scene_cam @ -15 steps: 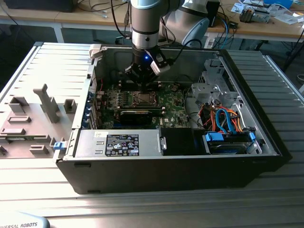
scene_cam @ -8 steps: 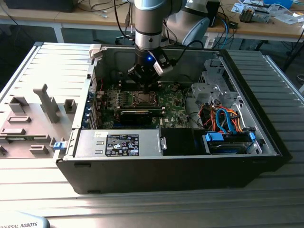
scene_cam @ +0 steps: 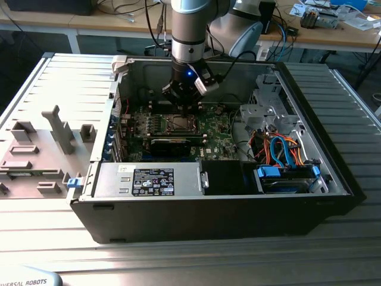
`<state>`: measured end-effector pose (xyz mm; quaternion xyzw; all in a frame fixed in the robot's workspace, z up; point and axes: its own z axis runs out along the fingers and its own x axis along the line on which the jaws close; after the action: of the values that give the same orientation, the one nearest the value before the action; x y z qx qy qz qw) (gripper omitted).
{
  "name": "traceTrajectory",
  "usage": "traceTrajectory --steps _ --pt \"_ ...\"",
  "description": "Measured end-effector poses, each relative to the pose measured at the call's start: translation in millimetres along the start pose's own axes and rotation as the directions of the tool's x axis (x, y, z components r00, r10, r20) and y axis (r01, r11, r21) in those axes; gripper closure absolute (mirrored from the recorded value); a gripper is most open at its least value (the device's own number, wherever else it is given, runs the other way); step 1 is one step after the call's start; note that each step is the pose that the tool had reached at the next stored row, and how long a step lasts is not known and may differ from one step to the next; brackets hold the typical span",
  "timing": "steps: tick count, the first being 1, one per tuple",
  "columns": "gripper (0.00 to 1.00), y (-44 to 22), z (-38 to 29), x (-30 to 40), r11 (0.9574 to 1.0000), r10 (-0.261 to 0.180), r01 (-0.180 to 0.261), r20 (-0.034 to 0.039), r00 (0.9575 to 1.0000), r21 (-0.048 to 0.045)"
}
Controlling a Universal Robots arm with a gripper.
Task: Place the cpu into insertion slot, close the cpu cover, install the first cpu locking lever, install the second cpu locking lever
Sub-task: 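Install the first cpu locking lever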
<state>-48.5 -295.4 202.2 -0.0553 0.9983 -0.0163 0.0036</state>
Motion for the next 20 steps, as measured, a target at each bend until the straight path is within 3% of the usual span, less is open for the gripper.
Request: traceTrajectory --steps 3,8,17,20 --pt "0.89 -0.1 0.0 -1.2 0.9999 0.000 0.000 0.0011 1.0000 -0.0102" --pt "0.89 -0.5 0.1 -2.1 0.9993 0.000 0.000 0.0039 1.0000 -0.0363" --pt "0.89 -1.6 -5.1 -3.7 0.9993 0.000 0.000 0.0040 1.0000 -0.0368" --pt "0.89 -4.8 -5.1 -3.3 0.9993 0.000 0.000 0.0038 1.0000 -0.0367"
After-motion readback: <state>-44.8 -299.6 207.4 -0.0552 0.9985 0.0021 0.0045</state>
